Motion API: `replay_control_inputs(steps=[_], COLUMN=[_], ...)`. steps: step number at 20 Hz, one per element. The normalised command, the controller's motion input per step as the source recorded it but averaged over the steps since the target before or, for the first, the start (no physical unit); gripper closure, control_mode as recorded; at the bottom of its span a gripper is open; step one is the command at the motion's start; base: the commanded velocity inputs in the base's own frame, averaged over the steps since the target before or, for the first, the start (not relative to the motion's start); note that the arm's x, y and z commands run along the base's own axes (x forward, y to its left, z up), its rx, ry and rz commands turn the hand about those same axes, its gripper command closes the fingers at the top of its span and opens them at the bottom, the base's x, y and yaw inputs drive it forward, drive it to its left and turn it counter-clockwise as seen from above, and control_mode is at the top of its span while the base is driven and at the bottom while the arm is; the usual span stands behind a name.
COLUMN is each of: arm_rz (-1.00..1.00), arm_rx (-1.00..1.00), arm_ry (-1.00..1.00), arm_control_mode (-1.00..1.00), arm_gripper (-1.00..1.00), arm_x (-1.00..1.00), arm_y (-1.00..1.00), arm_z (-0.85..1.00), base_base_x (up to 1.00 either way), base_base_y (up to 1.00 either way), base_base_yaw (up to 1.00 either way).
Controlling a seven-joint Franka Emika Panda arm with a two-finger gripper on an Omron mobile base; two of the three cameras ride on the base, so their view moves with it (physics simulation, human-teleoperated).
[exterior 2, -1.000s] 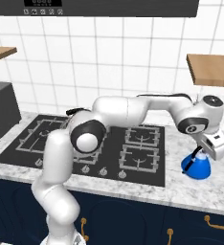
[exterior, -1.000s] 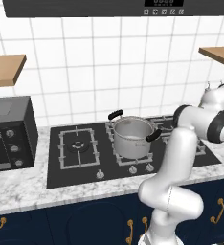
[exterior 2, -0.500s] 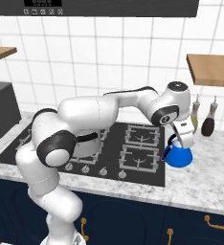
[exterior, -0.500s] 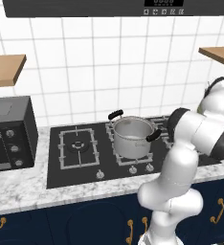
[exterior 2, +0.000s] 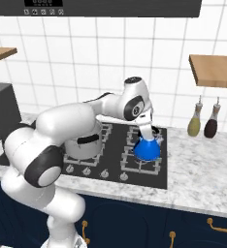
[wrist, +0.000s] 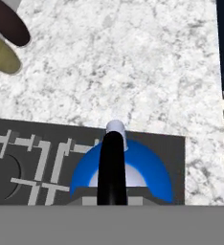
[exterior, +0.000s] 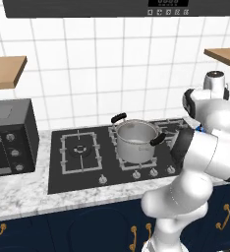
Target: Pick the kettle from the counter and place it on a stove burner. Then turn the burner on.
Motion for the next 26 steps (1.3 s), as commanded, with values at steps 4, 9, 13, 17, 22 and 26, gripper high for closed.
replay_control_inputs(steps=[4, 9, 13, 17, 22, 26], arm_rz=[-0.01, -0.01, 0.00, 0.00, 0.00, 0.00], arm_rx=[0.01, -0.02, -0.04, -0.01, 0.00, -0.03], arm_ry=[0.05, 0.00, 0.00, 0.01, 0.01, 0.00], arm_control_mode=[-1.00, -1.00, -1.00, -1.00, -1.00, -1.00], arm_gripper=[1.00, 1.00, 1.00, 1.00, 1.00, 1.00], arm_x=[0.12, 0.38, 0.36, 0.11, 0.00, 0.00], arm_y=[0.28, 0.02, 0.00, 0.03, 0.01, 0.04], arm_z=[0.00, -0.21, -0.27, -0.26, -0.32, -0.20], base_base_x=[0.00, 0.00, 0.00, 0.00, 0.00, 0.00], base_base_y=[0.00, 0.00, 0.00, 0.00, 0.00, 0.00], base_base_yaw=[0.00, 0.00, 0.00, 0.00, 0.00, 0.00])
